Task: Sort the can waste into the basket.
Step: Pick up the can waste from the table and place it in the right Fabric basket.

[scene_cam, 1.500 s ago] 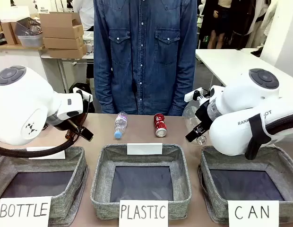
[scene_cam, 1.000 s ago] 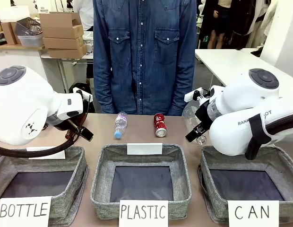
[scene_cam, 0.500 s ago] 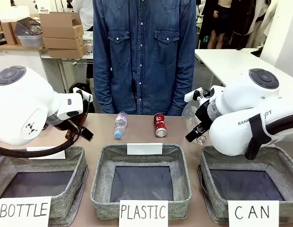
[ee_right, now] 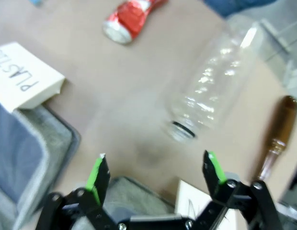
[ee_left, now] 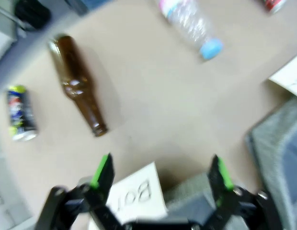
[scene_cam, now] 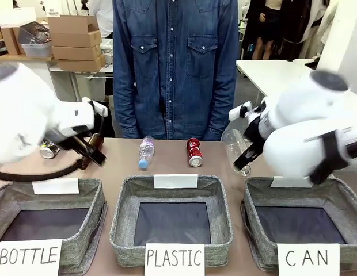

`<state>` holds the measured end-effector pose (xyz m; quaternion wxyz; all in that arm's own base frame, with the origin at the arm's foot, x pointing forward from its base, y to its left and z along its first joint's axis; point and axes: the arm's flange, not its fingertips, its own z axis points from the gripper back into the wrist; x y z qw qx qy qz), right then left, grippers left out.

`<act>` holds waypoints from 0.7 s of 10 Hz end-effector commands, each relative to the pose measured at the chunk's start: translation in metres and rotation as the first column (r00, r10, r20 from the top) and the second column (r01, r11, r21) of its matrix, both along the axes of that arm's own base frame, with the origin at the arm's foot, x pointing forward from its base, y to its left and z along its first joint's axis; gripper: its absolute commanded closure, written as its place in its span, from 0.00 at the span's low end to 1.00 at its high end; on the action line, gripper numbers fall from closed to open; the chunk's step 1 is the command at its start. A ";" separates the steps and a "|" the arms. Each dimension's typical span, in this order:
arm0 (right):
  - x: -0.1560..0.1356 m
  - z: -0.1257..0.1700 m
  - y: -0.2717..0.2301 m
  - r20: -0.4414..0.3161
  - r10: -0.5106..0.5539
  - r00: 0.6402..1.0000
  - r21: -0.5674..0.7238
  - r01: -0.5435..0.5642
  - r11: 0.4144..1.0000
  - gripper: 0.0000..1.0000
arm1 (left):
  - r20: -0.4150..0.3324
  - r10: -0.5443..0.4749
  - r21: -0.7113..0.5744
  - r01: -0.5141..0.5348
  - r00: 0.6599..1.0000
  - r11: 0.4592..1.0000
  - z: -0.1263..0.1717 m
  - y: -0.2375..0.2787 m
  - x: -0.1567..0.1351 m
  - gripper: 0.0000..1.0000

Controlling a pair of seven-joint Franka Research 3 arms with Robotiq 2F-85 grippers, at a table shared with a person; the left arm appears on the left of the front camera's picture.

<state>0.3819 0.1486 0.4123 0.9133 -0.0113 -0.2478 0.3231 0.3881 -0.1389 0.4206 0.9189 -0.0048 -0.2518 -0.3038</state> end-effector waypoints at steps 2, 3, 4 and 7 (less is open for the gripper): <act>-0.079 0.110 -0.069 0.204 0.010 0.979 -0.067 0.004 0.998 0.00 | 0.192 -0.066 -0.008 0.069 0.979 0.998 0.094 0.056 -0.111 0.00; -0.101 0.121 -0.074 0.260 0.025 0.965 -0.063 -0.009 0.998 0.00 | 0.218 -0.111 0.000 0.114 0.970 0.993 0.096 0.053 -0.127 0.00; -0.110 0.122 -0.071 0.323 -0.004 0.946 -0.037 0.017 0.999 0.00 | 0.234 -0.114 0.090 0.096 0.966 0.991 0.085 0.041 -0.122 0.00; -0.073 0.146 -0.057 0.181 0.011 0.983 0.002 -0.011 1.000 0.00 | 0.085 -0.541 -0.309 0.538 0.837 0.784 0.136 0.020 -0.079 0.00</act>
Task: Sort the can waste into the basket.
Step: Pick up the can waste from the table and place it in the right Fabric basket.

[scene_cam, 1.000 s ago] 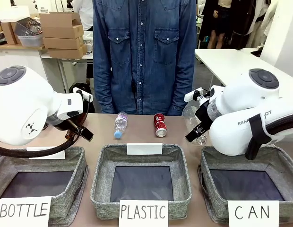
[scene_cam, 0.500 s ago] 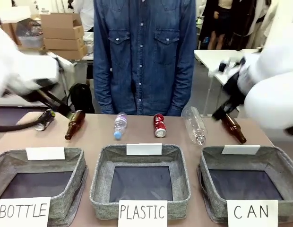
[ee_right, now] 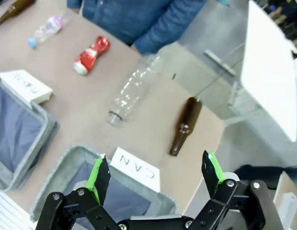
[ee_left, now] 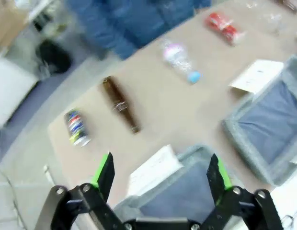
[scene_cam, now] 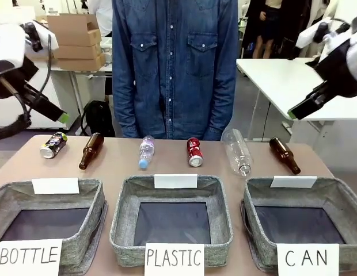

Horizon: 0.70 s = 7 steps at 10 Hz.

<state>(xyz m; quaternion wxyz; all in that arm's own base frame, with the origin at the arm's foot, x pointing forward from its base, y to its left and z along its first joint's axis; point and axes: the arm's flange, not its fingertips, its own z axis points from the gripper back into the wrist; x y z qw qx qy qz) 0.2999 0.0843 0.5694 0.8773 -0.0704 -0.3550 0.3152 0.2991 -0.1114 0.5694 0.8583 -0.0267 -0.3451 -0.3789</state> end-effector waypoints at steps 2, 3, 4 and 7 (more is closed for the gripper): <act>-0.002 -0.025 -0.043 -0.255 0.094 0.962 0.500 0.048 0.865 0.00 | -0.215 -0.647 -0.704 0.343 0.732 0.622 -0.024 0.031 0.019 0.00; -0.003 -0.033 -0.079 -0.572 -0.116 0.812 0.539 0.478 0.694 0.00 | -0.209 -0.645 -0.870 0.163 0.735 0.466 -0.039 0.067 0.024 0.00; -0.013 -0.040 -0.115 -0.617 0.024 0.786 0.691 0.527 0.494 0.00 | -0.205 -0.621 -0.944 0.013 0.757 0.329 -0.059 0.094 0.027 0.00; -0.036 -0.055 -0.200 -0.689 0.067 0.722 0.724 0.680 0.114 0.00 | -0.097 -0.438 -0.995 -0.085 0.894 0.047 -0.086 0.170 0.010 0.00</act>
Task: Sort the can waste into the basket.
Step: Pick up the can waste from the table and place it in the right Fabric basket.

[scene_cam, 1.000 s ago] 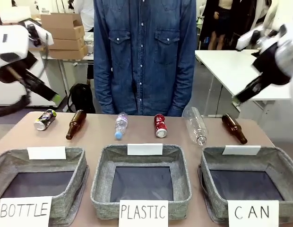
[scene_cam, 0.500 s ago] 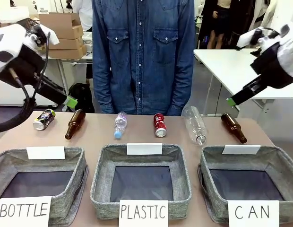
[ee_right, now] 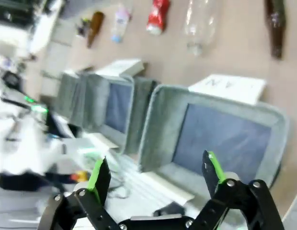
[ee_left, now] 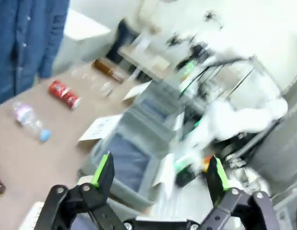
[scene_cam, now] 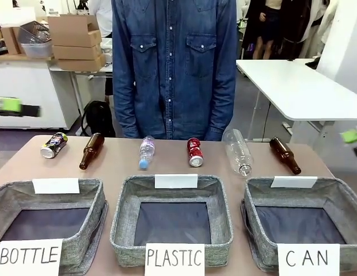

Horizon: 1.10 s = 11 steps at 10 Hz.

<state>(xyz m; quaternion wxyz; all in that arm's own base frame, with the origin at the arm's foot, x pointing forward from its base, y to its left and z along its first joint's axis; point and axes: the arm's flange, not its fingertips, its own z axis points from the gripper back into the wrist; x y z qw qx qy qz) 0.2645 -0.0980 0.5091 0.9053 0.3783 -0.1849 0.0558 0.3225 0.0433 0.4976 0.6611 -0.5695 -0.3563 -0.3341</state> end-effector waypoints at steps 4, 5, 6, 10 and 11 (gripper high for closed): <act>-0.010 0.017 -0.027 -0.127 -0.282 0.951 0.584 0.301 0.753 0.00 | -0.371 0.132 -0.387 -0.282 0.919 0.878 -0.018 0.045 -0.027 0.00; -0.008 0.026 -0.019 -0.097 -0.263 0.960 0.594 0.268 0.758 0.00 | -0.358 0.138 -0.349 -0.269 0.923 0.898 -0.010 0.044 -0.026 0.00; -0.007 0.035 -0.009 -0.064 -0.286 0.956 0.564 0.271 0.780 0.00 | -0.341 0.156 -0.313 -0.268 0.927 0.911 -0.001 0.042 -0.025 0.00; -0.002 0.039 -0.037 -0.125 -0.279 0.952 0.599 0.297 0.744 0.00 | -0.386 0.153 -0.307 -0.283 0.910 0.909 -0.016 0.061 0.009 0.00; -0.002 0.039 -0.037 -0.125 -0.279 0.952 0.599 0.297 0.744 0.00 | -0.386 0.153 -0.307 -0.283 0.910 0.909 -0.016 0.061 0.009 0.00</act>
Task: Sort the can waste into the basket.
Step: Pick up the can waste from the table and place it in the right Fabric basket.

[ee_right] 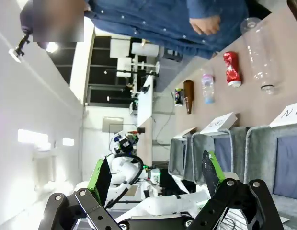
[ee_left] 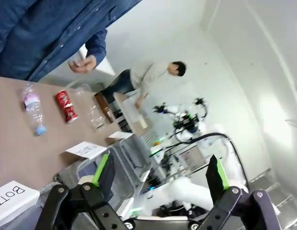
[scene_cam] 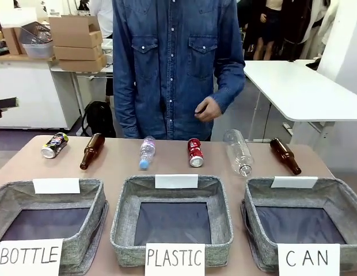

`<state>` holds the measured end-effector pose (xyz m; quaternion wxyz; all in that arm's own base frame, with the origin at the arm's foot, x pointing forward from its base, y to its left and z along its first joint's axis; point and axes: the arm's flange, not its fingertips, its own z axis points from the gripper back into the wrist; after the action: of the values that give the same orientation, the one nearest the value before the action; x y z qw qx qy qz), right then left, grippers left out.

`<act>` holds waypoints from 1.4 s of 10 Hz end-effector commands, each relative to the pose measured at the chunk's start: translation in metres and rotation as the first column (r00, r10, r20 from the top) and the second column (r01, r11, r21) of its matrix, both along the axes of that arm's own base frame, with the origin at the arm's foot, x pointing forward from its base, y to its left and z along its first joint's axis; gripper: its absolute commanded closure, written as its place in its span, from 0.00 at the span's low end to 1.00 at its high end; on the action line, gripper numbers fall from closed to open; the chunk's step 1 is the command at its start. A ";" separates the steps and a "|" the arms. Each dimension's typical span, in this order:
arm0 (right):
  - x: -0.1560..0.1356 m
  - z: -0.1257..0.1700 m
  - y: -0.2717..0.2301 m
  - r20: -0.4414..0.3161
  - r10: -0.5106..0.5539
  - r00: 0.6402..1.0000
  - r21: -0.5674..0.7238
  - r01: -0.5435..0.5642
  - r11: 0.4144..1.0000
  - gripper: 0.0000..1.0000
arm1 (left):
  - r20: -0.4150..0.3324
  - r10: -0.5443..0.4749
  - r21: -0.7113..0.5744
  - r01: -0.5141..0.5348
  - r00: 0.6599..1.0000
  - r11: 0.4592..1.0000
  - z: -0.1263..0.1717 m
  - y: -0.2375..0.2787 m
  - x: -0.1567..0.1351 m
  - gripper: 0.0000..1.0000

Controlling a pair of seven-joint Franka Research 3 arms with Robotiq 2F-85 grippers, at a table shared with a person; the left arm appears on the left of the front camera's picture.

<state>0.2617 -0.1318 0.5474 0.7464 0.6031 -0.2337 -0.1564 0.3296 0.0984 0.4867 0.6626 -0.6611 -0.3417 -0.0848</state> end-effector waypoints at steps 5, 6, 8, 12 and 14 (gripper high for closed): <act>0.026 0.008 0.038 -0.044 0.126 0.991 -0.240 -0.133 0.961 0.00 | 0.017 -0.005 -0.076 0.006 1.000 0.997 -0.005 0.006 0.002 0.00; 0.048 0.011 0.063 -0.040 0.194 0.980 -0.308 -0.197 0.931 0.00 | 0.017 -0.005 -0.076 0.006 1.000 0.997 -0.005 0.006 0.002 0.00; 0.076 0.012 0.100 -0.068 0.292 0.954 -0.383 -0.296 0.875 0.00 | 0.017 -0.005 -0.076 0.006 1.000 0.997 -0.005 0.006 0.002 0.00; 0.018 0.016 0.036 0.011 0.148 0.989 -0.353 -0.134 0.926 0.00 | 0.017 -0.005 -0.076 0.006 1.000 0.997 -0.005 0.006 0.002 0.00; 0.014 0.007 0.034 0.004 0.121 0.993 -0.350 -0.112 0.930 0.00 | 0.017 -0.005 -0.076 0.006 1.000 0.997 -0.005 0.006 0.002 0.00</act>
<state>0.2757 -0.1085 0.5643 0.8393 0.4869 -0.2317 -0.0693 0.3316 0.1055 0.4810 0.6438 -0.6816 -0.3397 -0.0749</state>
